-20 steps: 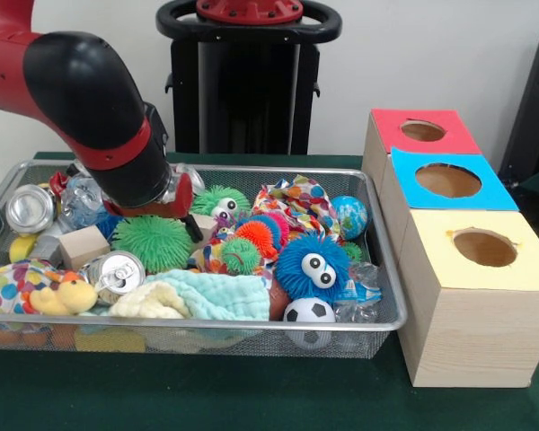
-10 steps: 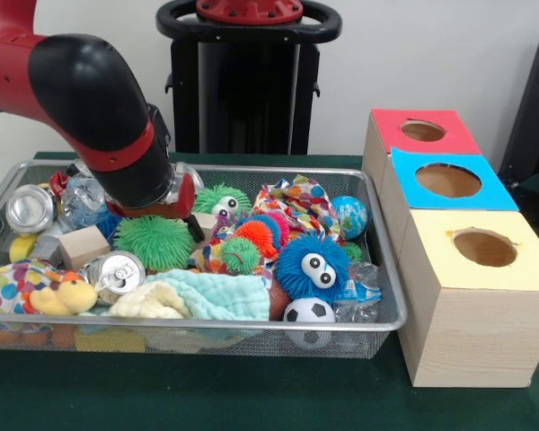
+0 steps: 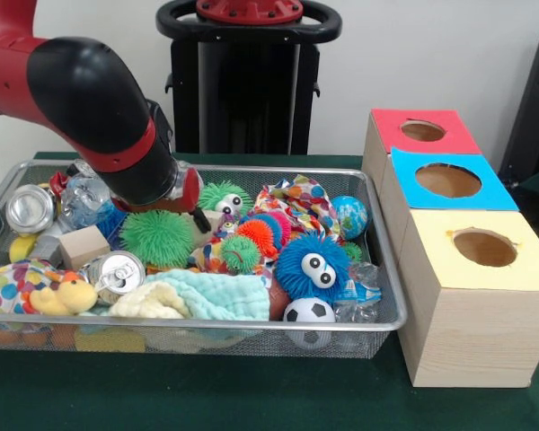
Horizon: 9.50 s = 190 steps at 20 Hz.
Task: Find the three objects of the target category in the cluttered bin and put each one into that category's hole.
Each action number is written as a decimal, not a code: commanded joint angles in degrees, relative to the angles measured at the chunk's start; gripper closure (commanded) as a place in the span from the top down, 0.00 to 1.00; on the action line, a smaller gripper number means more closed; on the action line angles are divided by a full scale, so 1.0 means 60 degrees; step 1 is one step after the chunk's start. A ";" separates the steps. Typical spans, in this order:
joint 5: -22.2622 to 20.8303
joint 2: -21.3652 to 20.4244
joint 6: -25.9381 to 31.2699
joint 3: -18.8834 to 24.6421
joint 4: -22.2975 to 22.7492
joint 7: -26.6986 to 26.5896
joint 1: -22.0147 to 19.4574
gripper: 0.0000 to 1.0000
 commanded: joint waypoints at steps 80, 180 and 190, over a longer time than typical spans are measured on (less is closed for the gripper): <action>-0.1104 -0.1562 -0.3338 -0.1965 0.1572 0.1899 0.1807 0.00; -0.4110 -0.0052 -0.6737 0.5666 0.6138 0.0128 -0.5738 0.00; -0.4304 -0.0042 -0.6442 0.4234 0.5470 0.0531 -0.4491 0.00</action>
